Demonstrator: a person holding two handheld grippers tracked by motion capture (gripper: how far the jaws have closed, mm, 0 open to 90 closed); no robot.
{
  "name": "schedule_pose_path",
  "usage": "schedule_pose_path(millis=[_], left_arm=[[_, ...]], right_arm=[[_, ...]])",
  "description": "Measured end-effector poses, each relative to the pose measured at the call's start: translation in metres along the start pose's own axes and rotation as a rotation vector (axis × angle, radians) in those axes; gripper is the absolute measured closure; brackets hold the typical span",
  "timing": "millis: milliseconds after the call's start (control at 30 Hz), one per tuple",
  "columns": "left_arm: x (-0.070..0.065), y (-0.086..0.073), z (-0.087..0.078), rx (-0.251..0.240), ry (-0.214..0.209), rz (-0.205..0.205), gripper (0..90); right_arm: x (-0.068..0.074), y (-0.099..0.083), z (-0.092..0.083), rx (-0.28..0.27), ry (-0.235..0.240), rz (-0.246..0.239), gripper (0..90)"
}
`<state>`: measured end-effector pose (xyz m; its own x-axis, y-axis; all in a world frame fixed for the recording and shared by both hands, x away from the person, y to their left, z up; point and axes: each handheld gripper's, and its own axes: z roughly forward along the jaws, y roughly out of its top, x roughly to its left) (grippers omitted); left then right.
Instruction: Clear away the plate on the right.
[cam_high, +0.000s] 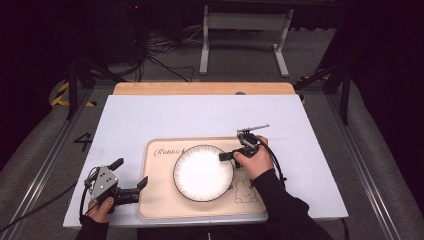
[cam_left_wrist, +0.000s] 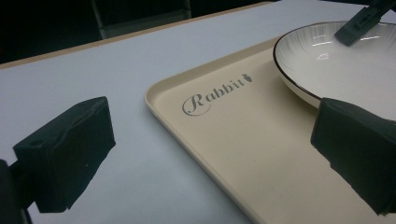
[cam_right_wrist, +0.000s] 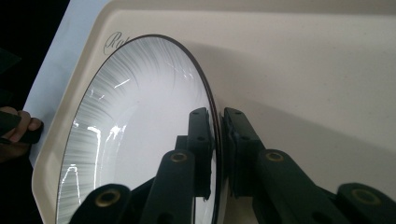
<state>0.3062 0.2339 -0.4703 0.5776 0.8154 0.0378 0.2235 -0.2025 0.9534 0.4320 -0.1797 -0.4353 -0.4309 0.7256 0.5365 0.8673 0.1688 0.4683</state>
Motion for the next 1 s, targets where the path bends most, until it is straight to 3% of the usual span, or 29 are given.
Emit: schedule_pose_path(millis=[367,567,733,1000], left_arm=[[0.0,0.0,0.0,0.004,-0.002,0.0,0.2],[0.0,0.0,0.0,0.003,-0.002,-0.002,0.2],[0.0,0.0,0.0,0.001,0.004,0.001,0.2],[0.0,0.0,0.0,0.0,0.009,0.007,0.2]], right_arm=[[-0.001,-0.001,0.005,0.019,-0.044,-0.019,77.3],[-0.001,-0.001,0.004,0.011,-0.037,-0.016,74.2],[0.001,-0.001,-0.002,-0.047,-0.055,-0.059,66.7],[0.007,-0.001,-0.015,-0.146,-0.084,-0.185,53.6]])
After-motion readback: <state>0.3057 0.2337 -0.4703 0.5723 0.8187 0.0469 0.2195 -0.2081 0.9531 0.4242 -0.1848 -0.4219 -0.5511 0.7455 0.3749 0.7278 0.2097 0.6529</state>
